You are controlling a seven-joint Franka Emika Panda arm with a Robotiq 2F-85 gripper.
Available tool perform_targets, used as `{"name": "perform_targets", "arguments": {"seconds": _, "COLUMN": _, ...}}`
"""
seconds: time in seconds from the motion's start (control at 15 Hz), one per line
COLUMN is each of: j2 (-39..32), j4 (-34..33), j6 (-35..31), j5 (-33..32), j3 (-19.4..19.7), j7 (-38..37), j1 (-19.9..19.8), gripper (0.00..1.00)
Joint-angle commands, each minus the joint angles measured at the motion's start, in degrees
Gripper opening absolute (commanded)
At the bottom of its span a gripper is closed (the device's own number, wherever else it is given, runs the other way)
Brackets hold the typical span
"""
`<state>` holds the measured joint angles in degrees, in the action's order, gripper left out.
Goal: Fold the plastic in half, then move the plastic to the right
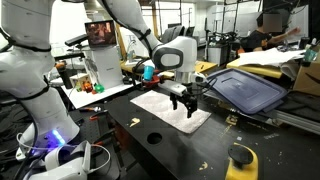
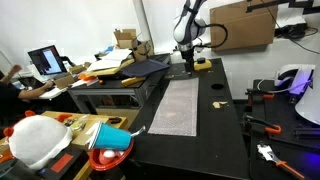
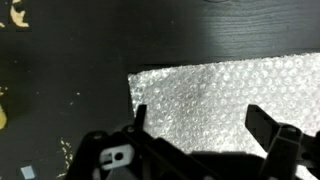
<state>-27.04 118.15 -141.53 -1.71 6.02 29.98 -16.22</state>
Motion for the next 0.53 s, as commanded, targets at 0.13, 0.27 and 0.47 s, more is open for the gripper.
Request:
{"name": "perform_targets", "arguments": {"seconds": 0.13, "j2": -2.7, "j4": -1.3, "j6": -3.0, "j5": -4.3, "j3": 0.3, "j7": -0.3, "j1": -0.7, "gripper": 1.00}}
{"name": "perform_targets", "arguments": {"seconds": 0.27, "j2": -4.0, "j4": -1.3, "j6": -5.4, "j5": -4.4, "j3": 0.3, "j7": -0.7, "j1": -1.2, "gripper": 1.00}}
{"name": "perform_targets", "arguments": {"seconds": 0.47, "j2": -5.9, "j4": -1.8, "j6": -8.3, "j5": -4.6, "j3": 0.7, "j7": -1.5, "j1": -1.7, "gripper": 1.00}}
